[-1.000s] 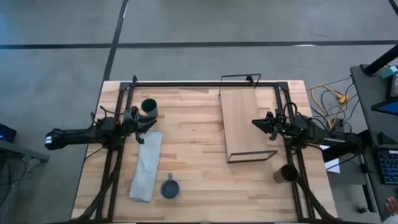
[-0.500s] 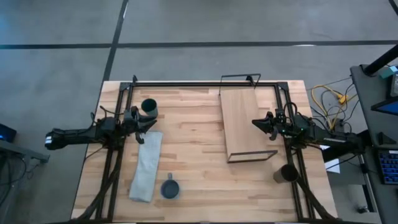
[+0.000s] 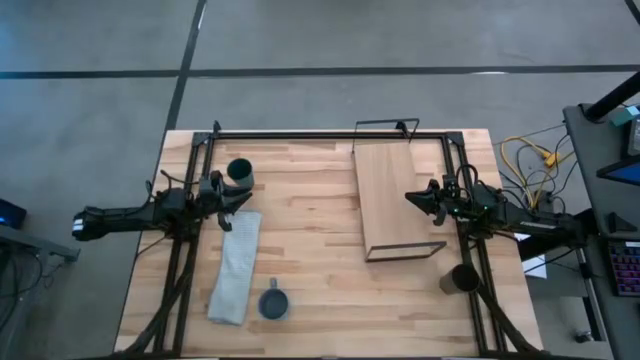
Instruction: Stack small to large cups/mugs on shelf
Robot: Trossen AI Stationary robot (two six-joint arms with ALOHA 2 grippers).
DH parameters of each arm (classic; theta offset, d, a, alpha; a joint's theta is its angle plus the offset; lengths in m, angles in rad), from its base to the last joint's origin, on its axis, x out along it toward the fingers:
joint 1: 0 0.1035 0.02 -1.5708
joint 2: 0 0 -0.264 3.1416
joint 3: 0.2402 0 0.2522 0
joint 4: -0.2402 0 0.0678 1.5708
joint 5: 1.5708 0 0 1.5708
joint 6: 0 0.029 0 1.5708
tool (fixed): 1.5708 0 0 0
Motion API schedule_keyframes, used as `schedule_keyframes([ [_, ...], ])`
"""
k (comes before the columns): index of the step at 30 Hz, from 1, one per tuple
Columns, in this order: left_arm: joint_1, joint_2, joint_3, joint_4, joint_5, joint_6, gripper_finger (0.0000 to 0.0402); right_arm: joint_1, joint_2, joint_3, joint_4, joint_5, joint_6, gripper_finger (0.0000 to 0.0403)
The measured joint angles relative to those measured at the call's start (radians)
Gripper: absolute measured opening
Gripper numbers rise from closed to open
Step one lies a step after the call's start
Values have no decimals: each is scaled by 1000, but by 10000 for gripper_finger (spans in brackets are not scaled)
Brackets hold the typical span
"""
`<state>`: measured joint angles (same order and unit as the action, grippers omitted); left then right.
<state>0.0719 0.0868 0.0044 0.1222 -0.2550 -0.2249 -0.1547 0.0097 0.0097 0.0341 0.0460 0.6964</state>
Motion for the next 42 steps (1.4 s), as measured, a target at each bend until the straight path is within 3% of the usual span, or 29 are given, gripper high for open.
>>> schedule_keyframes([
  [42, 0, 0, 0, 2, -12, -27, 68, 0, 0, 0, 4, 8, 34, 54],
])
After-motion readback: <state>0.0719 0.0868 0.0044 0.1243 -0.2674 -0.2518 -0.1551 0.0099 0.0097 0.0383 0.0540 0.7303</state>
